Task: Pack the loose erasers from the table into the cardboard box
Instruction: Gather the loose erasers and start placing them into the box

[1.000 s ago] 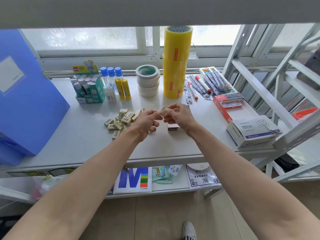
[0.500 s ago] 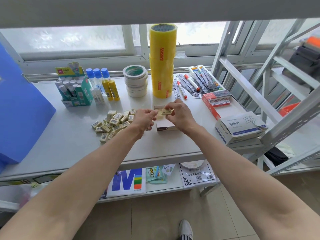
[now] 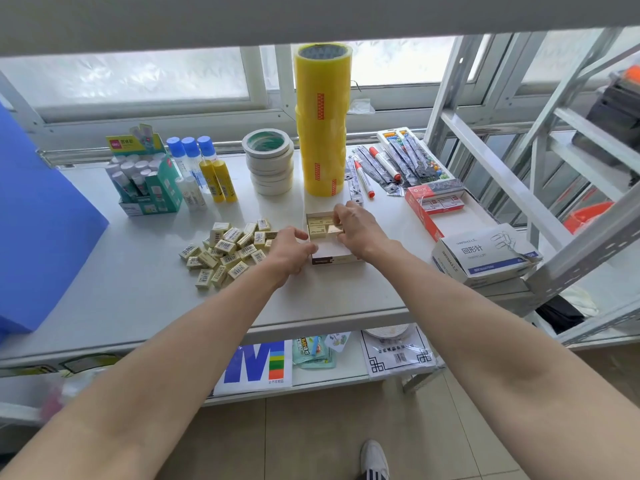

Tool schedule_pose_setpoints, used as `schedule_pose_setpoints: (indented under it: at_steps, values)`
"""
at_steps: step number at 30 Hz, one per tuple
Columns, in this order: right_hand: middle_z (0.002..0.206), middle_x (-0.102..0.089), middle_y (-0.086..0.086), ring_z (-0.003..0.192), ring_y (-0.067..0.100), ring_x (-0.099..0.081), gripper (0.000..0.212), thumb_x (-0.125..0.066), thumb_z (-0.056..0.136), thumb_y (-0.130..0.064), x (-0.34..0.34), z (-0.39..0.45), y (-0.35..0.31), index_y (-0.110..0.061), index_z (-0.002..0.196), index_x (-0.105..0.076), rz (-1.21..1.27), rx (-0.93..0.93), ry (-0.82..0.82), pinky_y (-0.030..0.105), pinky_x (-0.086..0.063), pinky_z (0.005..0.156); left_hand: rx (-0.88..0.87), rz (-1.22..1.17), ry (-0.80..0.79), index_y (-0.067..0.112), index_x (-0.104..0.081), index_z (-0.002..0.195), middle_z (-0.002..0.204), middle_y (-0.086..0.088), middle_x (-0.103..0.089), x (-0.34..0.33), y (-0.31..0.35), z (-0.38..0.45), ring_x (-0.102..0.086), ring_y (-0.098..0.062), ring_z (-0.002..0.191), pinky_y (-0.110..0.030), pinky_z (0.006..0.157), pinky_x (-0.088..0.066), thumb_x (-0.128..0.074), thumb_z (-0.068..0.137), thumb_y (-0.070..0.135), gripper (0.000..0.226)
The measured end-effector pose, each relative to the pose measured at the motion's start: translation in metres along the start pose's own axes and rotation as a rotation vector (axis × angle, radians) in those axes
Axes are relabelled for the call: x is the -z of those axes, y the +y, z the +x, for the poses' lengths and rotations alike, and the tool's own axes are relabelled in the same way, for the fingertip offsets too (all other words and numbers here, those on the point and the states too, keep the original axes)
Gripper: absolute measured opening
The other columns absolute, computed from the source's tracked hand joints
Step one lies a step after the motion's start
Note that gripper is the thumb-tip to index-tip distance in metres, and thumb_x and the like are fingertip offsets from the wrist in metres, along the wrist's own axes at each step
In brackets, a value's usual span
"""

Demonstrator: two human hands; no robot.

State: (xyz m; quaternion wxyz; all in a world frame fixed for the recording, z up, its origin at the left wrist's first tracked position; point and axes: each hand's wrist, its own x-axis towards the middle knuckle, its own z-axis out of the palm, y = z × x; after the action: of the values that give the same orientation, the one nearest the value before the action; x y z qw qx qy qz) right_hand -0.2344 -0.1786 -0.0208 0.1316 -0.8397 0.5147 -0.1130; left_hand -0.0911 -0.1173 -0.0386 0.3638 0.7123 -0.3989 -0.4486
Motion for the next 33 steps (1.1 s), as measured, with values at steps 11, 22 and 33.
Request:
schedule_pose_setpoints:
  at_steps: [11, 22, 33]
  values:
    - [0.112, -0.051, 0.012, 0.096, 0.03, -0.057, 0.023, -0.054, 0.086, 0.004, -0.007, 0.006, 0.004, -0.009, 0.104, -0.06, 0.046, -0.042, 0.008, 0.034, -0.047, 0.084, -0.011, 0.01, -0.014, 0.01, -0.05, 0.111, 0.073, -0.007, -0.052, 0.001, 0.0, -0.001, -0.042, -0.017, 0.054, -0.025, 0.044, -0.033, -0.062, 0.089, 0.007, 0.025]
    - [0.109, -0.056, 0.01, 0.098, 0.028, -0.058, 0.018, -0.055, 0.091, -0.008, 0.001, 0.001, -0.003, -0.009, 0.102, -0.068, 0.075, -0.049, 0.045, 0.033, -0.046, 0.086, 0.042, -0.222, 0.046, 0.007, -0.055, 0.108, 0.077, -0.005, -0.054, 0.007, 0.005, -0.005, -0.04, -0.011, 0.049, -0.017, 0.034, -0.03, -0.056, 0.097, 0.034, 0.029]
    - [0.097, -0.056, -0.008, 0.088, 0.008, -0.057, 0.027, -0.072, 0.081, -0.043, 0.016, -0.025, -0.063, -0.034, 0.106, -0.07, 0.373, 0.244, -0.029, 0.031, -0.046, 0.08, 0.305, -1.156, -0.163, 0.003, -0.052, 0.119, 0.09, -0.012, -0.057, 0.046, 0.009, -0.011, -0.045, -0.012, 0.045, -0.017, 0.031, -0.034, -0.022, 0.095, 0.068, 0.075]
